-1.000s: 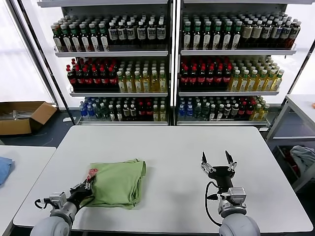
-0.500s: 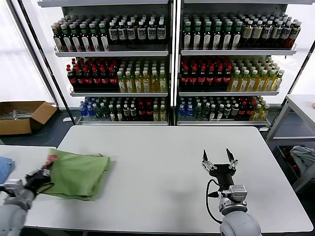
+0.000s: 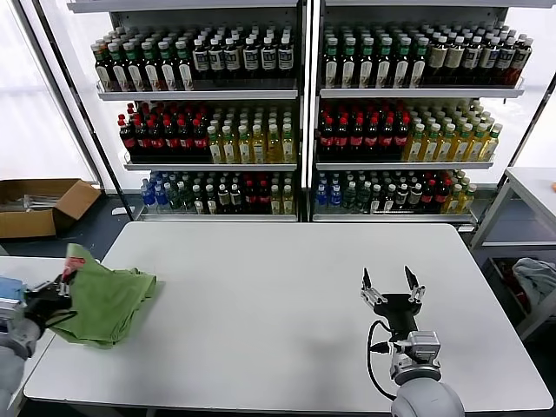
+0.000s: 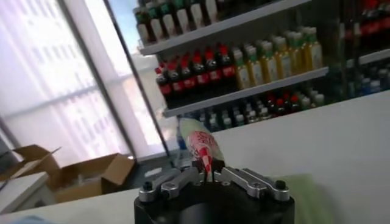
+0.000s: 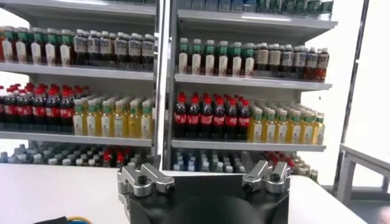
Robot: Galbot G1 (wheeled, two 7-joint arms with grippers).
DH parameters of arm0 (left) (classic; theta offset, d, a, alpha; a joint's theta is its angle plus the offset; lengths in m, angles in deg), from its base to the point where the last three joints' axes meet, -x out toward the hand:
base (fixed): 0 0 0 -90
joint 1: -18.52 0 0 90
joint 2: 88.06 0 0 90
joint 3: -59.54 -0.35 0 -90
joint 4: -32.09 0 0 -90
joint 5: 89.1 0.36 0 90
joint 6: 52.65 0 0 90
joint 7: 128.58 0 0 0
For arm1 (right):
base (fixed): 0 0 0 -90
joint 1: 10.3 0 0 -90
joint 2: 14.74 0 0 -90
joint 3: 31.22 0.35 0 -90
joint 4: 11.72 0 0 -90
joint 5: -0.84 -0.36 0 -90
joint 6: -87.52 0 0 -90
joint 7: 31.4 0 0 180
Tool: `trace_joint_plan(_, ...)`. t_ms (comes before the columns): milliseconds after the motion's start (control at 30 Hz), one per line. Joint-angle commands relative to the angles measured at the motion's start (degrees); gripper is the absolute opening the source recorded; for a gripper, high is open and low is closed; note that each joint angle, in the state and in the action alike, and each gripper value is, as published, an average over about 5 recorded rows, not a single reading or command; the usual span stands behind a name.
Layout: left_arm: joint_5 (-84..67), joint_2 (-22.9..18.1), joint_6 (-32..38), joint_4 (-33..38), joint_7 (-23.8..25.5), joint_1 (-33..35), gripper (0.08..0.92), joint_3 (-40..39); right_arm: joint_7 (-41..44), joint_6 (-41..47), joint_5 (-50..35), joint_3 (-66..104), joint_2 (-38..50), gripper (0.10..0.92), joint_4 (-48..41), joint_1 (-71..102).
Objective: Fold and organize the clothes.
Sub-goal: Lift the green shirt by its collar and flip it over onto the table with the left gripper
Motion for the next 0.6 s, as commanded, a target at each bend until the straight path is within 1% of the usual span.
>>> trace_joint_plan(33, 9.65, -19.61, -6.13, 22.63, -6.08, -0.37, 0.123, -27.96, -0.09, 0.09, 1.58, 1.08, -0.79, 0.823, -0.95, 1.63)
trace_joint_plan(67, 12.04, -21.37, -6.52, 22.64, -6.34, -0.53, 0.123, -31.65, -0.10, 0.11, 1.87, 1.23, -1.05, 0.823, -1.01, 1.92)
trace_joint_plan(133, 16.80, -24.20, -6.56, 20.34, -6.33, -1.06, 0.123, -37.24, -0.12, 0.10, 2.36, 1.49, -1.62, 0.823, -1.08, 2.55)
trace_joint_plan(233, 20.38, -27.47, -6.82, 14.93, -6.55, -3.02, 0.123, -41.50, -0.11, 0.01, 3.13, 1.80, -2.63, 0.823, -1.16, 3.58)
trace_joint_plan(300, 20.54, -29.06, -7.40, 12.07, -6.83, -4.52, 0.123, -42.57, -0.11, -0.05, 3.68, 1.84, -3.20, 0.823, -1.32, 4.02)
trace_joint_plan(400, 19.86, -30.68, -8.02, 9.57, -7.22, -6.17, 0.123, -43.05, -0.07, -0.09, 4.21, 1.67, -3.71, 0.823, -1.62, 4.07)
trace_joint_plan(600, 14.77, -31.08, -8.06, 9.35, -8.83, -8.73, 0.123, -41.47, 0.13, -0.01, 4.51, 0.95, -4.16, 0.823, -2.20, 3.60)
